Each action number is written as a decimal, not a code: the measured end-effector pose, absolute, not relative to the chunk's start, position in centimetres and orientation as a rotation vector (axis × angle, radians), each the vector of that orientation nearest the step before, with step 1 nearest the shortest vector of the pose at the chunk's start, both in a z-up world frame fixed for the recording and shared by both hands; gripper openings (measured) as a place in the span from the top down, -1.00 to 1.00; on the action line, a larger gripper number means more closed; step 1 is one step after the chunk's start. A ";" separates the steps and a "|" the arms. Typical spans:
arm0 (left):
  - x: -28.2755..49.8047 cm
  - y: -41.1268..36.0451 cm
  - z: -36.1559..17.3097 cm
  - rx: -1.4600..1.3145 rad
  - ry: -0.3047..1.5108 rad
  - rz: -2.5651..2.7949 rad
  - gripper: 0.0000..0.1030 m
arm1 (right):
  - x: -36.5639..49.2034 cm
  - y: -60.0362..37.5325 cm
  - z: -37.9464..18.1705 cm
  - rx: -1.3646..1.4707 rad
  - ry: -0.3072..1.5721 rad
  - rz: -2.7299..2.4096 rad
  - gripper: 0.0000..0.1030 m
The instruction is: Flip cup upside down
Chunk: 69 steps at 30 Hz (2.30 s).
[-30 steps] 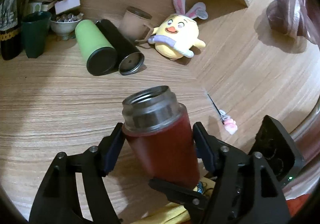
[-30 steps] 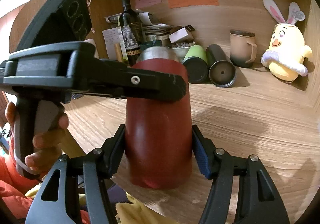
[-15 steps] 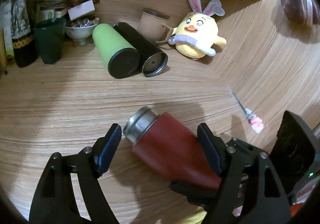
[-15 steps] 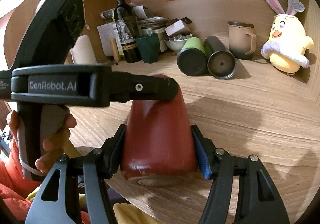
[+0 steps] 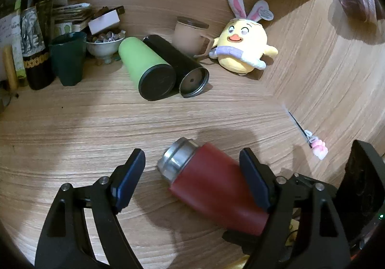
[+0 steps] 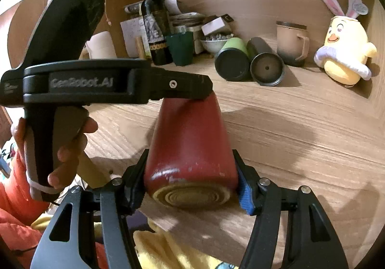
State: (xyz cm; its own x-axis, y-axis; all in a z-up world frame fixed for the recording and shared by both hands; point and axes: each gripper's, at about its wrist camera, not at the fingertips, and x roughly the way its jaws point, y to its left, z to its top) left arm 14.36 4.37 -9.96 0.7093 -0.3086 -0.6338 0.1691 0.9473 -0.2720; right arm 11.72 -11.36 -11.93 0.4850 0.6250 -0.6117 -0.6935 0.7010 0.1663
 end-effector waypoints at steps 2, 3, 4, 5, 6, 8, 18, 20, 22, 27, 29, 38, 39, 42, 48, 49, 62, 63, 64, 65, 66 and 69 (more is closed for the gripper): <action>14.4 4.4 -9.9 -0.199 0.734 -0.264 -0.59 | 11.7 -11.5 -11.9 -0.103 0.704 0.807 -0.13; 14.3 4.4 -9.8 -0.196 0.729 -0.259 -0.59 | 11.7 -11.5 -11.8 -0.103 0.700 0.806 -0.13; 14.3 4.4 -9.7 -0.190 0.721 -0.250 -0.59 | 11.6 -11.5 -11.6 -0.105 0.693 0.805 -0.13; 14.2 4.5 -9.5 -0.185 0.714 -0.243 -0.59 | 11.5 -11.5 -11.2 -0.106 0.679 0.805 -0.13; 14.2 4.5 -9.4 -0.181 0.707 -0.236 -0.59 | 11.4 -11.6 -10.8 -0.106 0.664 0.805 -0.13; 14.1 4.9 -8.9 -0.184 0.694 -0.224 -0.59 | 11.3 -11.7 -10.1 -0.105 0.635 0.804 -0.13; 14.0 6.8 -7.2 -0.248 0.689 -0.247 -0.59 | 12.2 -11.6 -7.9 -0.083 0.568 0.783 -0.13; 13.5 7.0 -5.9 -0.259 0.658 -0.273 -0.59 | 12.5 -11.5 -7.7 -0.076 0.571 0.778 -0.13; 12.8 7.1 -4.4 -0.258 0.616 -0.295 -0.61 | 12.9 -11.3 -7.5 -0.070 0.571 0.775 -0.13; 12.1 6.1 -2.1 -0.203 0.554 -0.315 -0.71 | 13.8 -10.7 -7.1 -0.064 0.563 0.767 -0.13; 12.4 5.8 -2.0 -0.176 0.556 -0.307 -0.71 | 14.1 -10.5 -7.2 -0.065 0.560 0.767 -0.14; 14.5 6.9 -3.3 -0.173 0.604 -0.229 -0.72 | 15.1 -8.9 -7.2 -0.089 0.556 0.765 -0.14; 14.6 7.2 -3.3 -0.179 0.606 -0.225 -0.72 | 15.2 -8.7 -7.2 -0.092 0.557 0.763 -0.14; 14.8 7.8 -3.5 -0.200 0.614 -0.225 -0.73 | 15.4 -8.3 -7.3 -0.090 0.569 0.769 -0.14; 14.6 7.7 -3.5 -0.187 0.607 -0.218 -0.74 | 15.1 -8.7 -7.3 -0.071 0.598 0.791 -0.17; 14.6 7.7 -3.4 -0.183 0.607 -0.216 -0.73 | 15.0 -8.9 -7.2 -0.069 0.599 0.791 -0.17; 9.0 6.4 0.3 -0.098 0.458 -0.129 -0.82 | 11.4 -15.0 -2.9 -0.031 0.483 0.688 -0.63; 8.2 6.2 0.5 -0.085 0.441 -0.114 -0.86 | 10.9 -15.7 -2.3 -0.024 0.465 0.671 -0.65; 7.6 6.0 0.7 -0.078 0.427 -0.102 -0.88 | 10.6 -16.1 -1.9 -0.021 0.454 0.660 -0.67; 6.8 5.8 0.9 -0.068 0.409 -0.085 -0.92 | 10.1 -16.7 -1.4 -0.015 0.436 0.644 -0.75; 6.1 5.5 1.1 -0.061 0.391 -0.069 -0.96 | 9.8 -17.1 -1.0 -0.009 0.423 0.634 -0.89; 4.2 4.7 1.5 -0.048 0.354 -0.032 -0.99 | 8.7 -18.4 0.2 0.013 0.380 0.596 -1.00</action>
State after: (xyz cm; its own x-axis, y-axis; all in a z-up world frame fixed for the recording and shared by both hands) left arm 4.23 4.74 1.45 0.9376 -0.0396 -0.3455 0.0229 0.9984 -0.0522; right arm 8.68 -18.38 0.21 0.7606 0.5496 -0.3455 -0.5448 0.8298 0.1207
